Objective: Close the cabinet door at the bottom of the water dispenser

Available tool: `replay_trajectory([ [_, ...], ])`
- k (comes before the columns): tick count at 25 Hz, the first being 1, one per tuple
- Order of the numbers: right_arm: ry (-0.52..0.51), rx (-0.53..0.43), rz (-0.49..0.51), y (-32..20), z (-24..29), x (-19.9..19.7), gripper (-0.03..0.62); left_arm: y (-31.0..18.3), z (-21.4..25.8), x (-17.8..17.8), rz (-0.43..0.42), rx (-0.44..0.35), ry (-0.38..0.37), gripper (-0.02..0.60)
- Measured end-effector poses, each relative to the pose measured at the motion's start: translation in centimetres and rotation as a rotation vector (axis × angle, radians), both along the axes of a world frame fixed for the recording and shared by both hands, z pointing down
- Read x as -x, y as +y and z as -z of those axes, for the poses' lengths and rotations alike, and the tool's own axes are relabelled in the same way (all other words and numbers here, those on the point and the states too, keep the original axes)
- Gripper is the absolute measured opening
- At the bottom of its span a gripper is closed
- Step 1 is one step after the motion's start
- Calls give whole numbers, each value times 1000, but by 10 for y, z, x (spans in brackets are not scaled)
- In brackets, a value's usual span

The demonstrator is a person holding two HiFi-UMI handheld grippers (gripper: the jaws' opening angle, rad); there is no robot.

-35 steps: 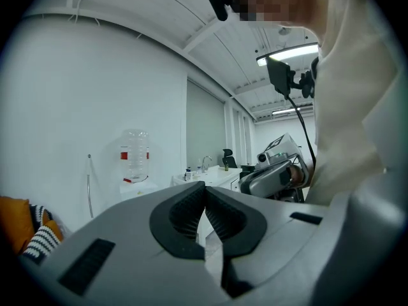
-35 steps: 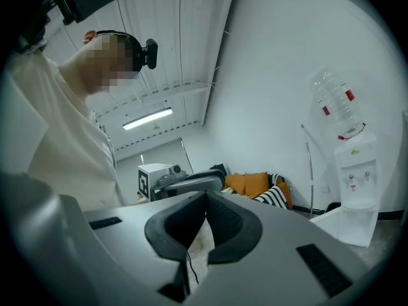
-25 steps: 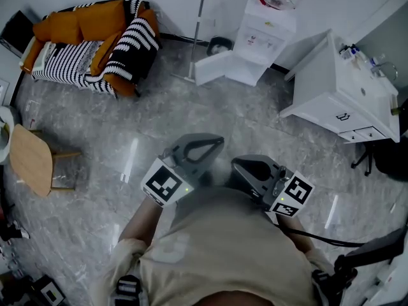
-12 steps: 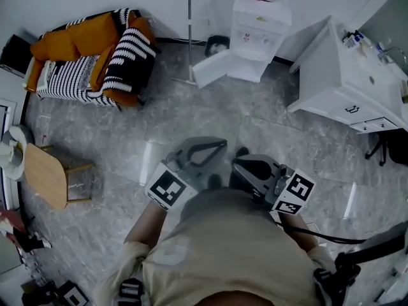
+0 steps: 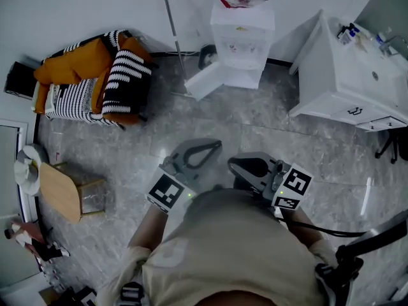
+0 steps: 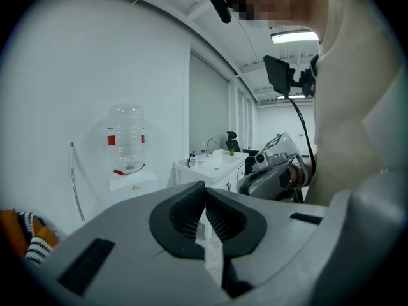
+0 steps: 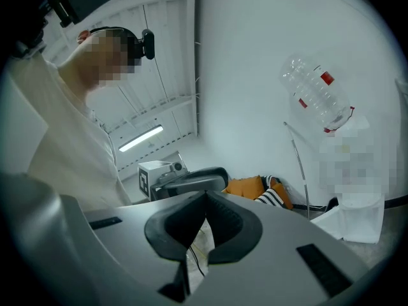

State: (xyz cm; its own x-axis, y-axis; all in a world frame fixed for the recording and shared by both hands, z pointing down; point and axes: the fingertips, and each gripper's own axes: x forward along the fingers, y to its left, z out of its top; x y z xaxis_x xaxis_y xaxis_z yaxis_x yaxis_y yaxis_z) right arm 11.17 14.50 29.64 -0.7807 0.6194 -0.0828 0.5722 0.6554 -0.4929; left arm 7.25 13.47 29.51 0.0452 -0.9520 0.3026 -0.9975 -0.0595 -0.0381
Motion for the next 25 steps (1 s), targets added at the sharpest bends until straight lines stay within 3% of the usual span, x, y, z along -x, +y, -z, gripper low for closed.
replay_trajectory([
  [6,-22,6,44,-42,1,12,15,-45,-5,15,41,31,-15,-6],
  [14,-32,-5,45,-70,2,40,15,-61,-14,50,69,53,-35,-6],
  [25,33,-40,26,-75,-6,131,15,-66,-28,141,22,26,-21,-6],
])
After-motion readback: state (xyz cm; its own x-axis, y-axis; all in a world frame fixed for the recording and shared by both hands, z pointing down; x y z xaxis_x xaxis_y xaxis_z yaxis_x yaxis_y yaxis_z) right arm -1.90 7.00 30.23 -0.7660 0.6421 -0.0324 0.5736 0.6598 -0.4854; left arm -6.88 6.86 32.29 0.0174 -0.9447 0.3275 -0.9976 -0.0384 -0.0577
